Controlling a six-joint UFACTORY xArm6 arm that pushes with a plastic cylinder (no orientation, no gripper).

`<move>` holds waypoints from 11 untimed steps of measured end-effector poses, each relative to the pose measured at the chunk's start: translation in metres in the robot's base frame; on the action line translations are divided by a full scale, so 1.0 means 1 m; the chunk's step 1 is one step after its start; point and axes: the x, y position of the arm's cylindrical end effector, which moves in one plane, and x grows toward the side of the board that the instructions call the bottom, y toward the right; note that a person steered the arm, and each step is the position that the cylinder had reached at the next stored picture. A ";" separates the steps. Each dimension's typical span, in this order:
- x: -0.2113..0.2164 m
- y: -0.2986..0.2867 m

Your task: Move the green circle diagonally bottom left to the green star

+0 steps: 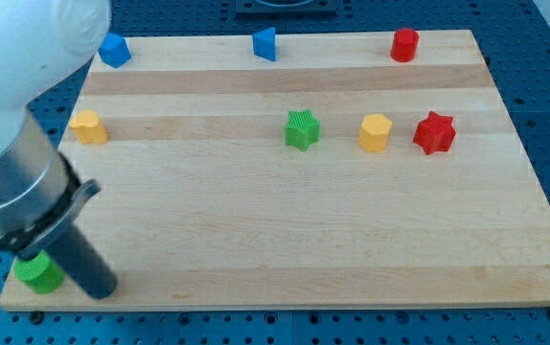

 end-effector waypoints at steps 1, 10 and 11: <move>-0.051 0.002; -0.022 -0.116; -0.005 -0.117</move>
